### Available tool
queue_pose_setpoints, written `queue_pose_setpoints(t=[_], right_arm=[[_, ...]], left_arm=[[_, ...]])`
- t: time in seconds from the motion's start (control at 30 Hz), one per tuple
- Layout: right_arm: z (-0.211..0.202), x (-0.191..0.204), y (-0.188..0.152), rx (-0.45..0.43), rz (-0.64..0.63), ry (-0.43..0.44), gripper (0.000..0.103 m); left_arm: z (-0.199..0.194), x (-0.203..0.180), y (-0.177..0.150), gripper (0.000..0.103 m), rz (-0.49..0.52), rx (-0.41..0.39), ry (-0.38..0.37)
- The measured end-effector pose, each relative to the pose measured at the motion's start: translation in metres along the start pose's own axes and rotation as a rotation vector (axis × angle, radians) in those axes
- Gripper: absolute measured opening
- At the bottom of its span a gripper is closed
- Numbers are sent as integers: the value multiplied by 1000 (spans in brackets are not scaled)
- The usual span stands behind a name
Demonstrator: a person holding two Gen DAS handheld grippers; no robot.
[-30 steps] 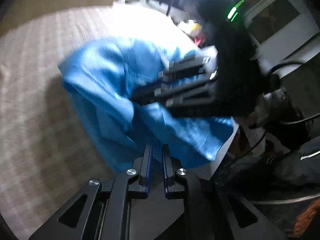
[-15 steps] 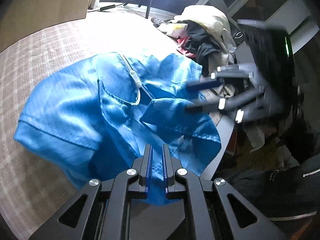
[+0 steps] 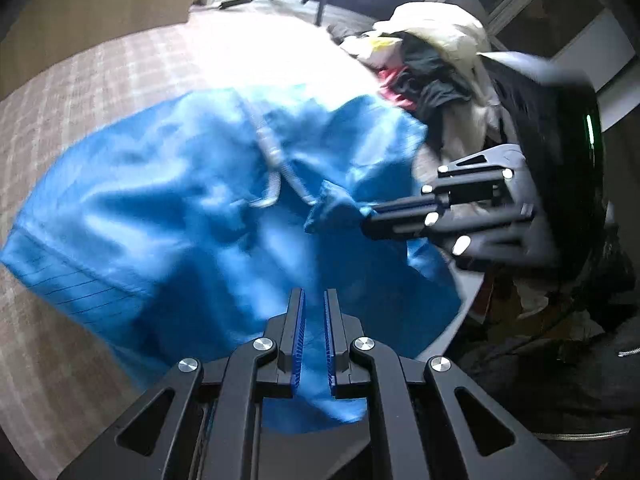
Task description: Fold clothes
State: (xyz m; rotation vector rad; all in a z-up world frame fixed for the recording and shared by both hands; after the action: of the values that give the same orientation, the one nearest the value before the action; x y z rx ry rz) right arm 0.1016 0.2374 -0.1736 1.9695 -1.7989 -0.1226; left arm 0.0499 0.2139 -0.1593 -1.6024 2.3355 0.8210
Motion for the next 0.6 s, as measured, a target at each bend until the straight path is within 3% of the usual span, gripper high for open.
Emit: queue_pose_setpoints(t=[0.07,0.17,0.27,0.43,0.5,0.6], right_arm=[[-21,-25,-7,-64,127,120,5],[-31,-51,-21,-91,237,192,5],[-29,-73,-35,-53,285,182,7],[-43,-83,-40,-41,222,148,9],[-52,-85,-36,-77,178,159,9],[-57,-77,-22,-111,36,120,8]], left_arm=[[5,-16,1,7,13,1,7],[23,-29,6,7,-13,9,14],[34,-39,14,7,-37,-3,11],[54,-60,33,7,-48,-36,16],[58,-65,37,7,-69,-54,10],[54,-67,35,7,-103,-86,25]])
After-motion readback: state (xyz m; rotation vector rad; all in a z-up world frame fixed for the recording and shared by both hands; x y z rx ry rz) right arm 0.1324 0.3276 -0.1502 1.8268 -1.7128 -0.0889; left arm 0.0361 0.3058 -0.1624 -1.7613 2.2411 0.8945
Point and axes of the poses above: each gripper's, at about its wrist camera, not at the fingertips, and z roughly the way its jaws point, x to its left, y to its top, the point moved 1 cm from there along z, roughly the way its jaws point, and after that the axes turned 6 degrees about -z, right-handed, at the moved point
